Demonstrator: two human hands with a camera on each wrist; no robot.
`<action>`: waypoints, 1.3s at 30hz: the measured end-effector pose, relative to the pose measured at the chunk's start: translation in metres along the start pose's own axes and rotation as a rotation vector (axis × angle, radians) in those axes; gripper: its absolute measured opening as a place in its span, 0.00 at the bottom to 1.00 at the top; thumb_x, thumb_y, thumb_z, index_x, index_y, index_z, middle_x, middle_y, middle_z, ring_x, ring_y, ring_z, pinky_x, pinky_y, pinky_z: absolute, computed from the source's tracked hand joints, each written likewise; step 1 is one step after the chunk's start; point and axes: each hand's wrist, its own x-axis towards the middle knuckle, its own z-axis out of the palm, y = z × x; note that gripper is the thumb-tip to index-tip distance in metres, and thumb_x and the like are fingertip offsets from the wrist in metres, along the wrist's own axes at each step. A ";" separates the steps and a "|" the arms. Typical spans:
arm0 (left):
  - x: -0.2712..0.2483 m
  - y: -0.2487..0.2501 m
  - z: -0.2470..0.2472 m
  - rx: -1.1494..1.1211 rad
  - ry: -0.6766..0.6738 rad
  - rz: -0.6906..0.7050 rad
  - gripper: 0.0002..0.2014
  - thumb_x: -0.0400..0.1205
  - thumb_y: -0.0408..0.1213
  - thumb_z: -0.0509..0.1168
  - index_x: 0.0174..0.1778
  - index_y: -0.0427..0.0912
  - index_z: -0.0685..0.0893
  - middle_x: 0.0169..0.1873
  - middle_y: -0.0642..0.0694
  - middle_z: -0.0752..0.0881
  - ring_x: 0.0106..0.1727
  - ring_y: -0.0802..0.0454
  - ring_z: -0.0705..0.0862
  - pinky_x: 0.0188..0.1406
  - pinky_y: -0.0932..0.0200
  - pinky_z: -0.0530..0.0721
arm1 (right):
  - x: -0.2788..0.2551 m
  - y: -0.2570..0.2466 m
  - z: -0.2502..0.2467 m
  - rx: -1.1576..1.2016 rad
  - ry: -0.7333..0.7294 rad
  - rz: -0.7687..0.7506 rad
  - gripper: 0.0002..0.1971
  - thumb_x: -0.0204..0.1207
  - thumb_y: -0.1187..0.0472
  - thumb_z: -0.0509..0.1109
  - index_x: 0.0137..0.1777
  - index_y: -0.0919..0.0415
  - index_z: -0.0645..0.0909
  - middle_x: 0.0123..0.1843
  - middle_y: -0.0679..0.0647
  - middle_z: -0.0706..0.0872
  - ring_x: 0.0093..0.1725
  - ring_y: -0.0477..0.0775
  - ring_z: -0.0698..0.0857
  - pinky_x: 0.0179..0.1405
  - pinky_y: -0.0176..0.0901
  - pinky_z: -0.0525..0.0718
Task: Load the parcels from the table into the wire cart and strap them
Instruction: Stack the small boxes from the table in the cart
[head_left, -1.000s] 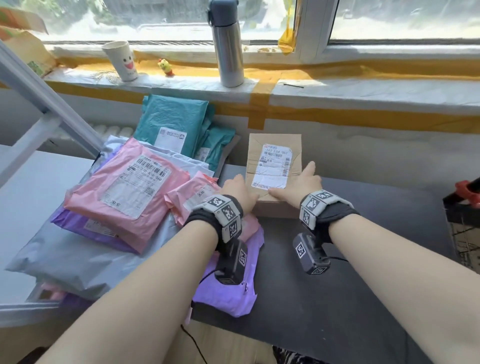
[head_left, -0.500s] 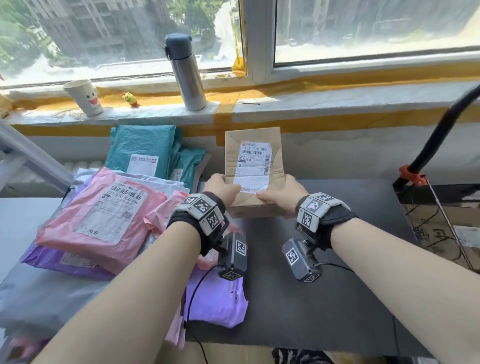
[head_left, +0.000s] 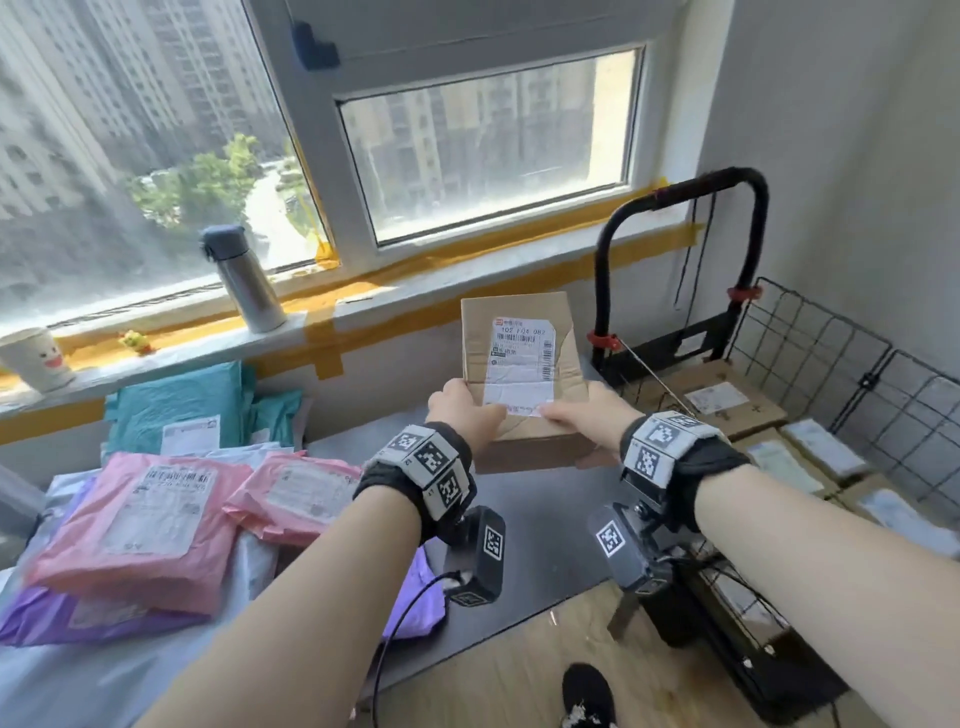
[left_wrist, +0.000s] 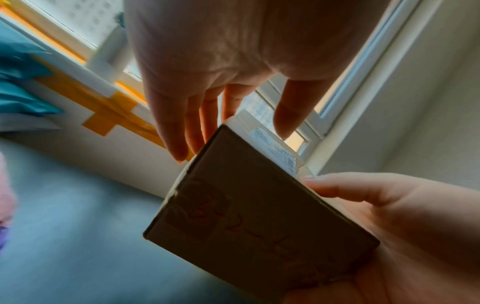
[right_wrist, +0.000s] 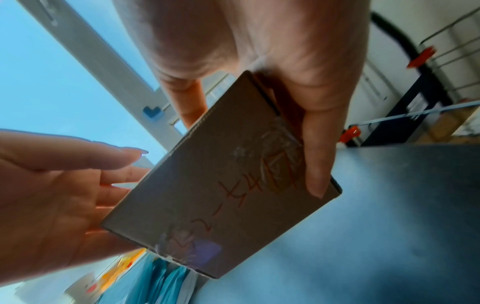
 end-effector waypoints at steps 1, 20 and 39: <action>-0.004 0.010 0.006 0.004 -0.019 0.033 0.25 0.76 0.43 0.66 0.69 0.39 0.74 0.65 0.40 0.79 0.62 0.42 0.81 0.64 0.46 0.81 | -0.007 0.002 -0.013 0.015 0.029 -0.011 0.31 0.67 0.50 0.76 0.68 0.59 0.73 0.61 0.57 0.83 0.53 0.59 0.86 0.47 0.65 0.88; -0.059 0.204 0.222 -0.031 -0.314 0.252 0.21 0.80 0.38 0.65 0.71 0.44 0.73 0.62 0.47 0.84 0.58 0.46 0.84 0.56 0.54 0.84 | -0.043 0.125 -0.292 -0.350 0.315 0.113 0.27 0.65 0.55 0.80 0.60 0.66 0.74 0.56 0.56 0.81 0.53 0.56 0.79 0.44 0.41 0.76; 0.044 0.239 0.391 0.030 -0.424 -0.162 0.18 0.81 0.43 0.64 0.65 0.39 0.79 0.52 0.42 0.86 0.48 0.46 0.87 0.41 0.57 0.87 | 0.123 0.217 -0.390 -0.510 0.000 0.282 0.27 0.69 0.52 0.76 0.64 0.67 0.79 0.55 0.58 0.85 0.50 0.57 0.84 0.42 0.44 0.82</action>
